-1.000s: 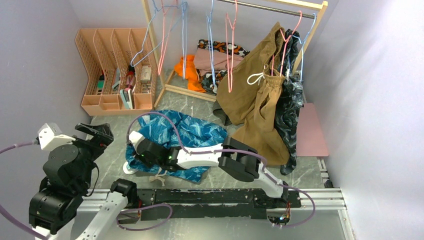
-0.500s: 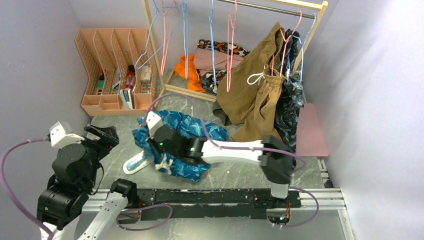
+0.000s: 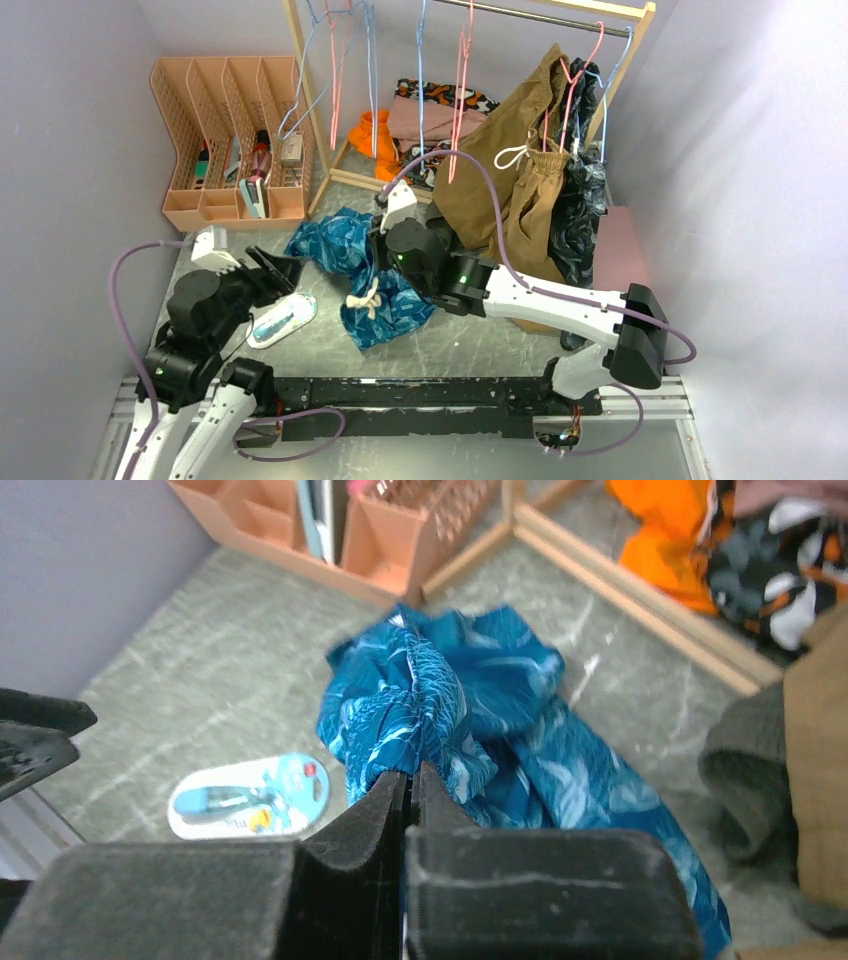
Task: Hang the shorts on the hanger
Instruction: Adjust the shorts at the center of the board.
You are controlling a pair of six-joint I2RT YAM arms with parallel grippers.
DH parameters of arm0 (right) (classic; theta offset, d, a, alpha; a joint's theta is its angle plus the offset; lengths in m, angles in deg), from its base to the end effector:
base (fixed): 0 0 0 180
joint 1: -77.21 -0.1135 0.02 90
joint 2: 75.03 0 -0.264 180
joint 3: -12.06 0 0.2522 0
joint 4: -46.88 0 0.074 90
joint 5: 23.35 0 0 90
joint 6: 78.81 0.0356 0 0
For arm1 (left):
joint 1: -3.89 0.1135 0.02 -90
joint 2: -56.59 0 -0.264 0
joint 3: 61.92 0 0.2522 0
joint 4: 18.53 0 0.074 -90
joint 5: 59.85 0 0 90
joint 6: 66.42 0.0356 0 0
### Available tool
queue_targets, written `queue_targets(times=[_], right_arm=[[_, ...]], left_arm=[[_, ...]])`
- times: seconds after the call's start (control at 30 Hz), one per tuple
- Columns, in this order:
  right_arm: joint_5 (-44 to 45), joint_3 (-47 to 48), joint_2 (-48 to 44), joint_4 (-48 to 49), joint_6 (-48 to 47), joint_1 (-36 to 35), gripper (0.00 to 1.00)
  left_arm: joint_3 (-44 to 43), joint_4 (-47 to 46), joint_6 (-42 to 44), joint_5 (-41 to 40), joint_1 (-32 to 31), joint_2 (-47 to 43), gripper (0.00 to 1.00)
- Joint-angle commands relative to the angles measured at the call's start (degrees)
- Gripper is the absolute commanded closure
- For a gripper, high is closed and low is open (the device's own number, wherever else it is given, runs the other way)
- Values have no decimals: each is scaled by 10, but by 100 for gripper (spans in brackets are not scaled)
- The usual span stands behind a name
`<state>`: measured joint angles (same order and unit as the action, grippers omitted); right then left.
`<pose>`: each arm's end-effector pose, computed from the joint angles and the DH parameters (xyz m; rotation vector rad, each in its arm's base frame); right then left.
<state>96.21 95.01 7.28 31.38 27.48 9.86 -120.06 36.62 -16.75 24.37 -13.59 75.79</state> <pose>0.1465 0.3055 0.3510 -0.4451 1.7775 0.5680 0.0697 -0.0182 0.3283 -0.4458 1.8433 -0.6039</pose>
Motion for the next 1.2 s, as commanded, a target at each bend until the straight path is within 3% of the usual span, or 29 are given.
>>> queue_targets(times=[0.0, 0.23, 0.53, 0.77, 0.97, 1.17], right_arm=[[11, -36, -14, -25, 74, 10, 100], [8, -53, -10, -37, 132, 15, 100], [-5, -61, -11, -57, 159, 19, 100], [-8, -62, -9, -71, 166, 20, 100], [-22, -66, -19, -75, 167, 20, 100], [-44, -84, -48, -81, 170, 20, 100]], left_arm=[[78, -156, -9, 186, -1, -12, 20], [177, -295, -27, 311, -2, 31, 21], [192, -341, 10, 318, -29, 95, 16], [184, -348, 26, 223, -129, 146, 15], [146, -317, 34, 79, -236, 237, 29], [126, -303, 24, 6, -253, 268, 41]])
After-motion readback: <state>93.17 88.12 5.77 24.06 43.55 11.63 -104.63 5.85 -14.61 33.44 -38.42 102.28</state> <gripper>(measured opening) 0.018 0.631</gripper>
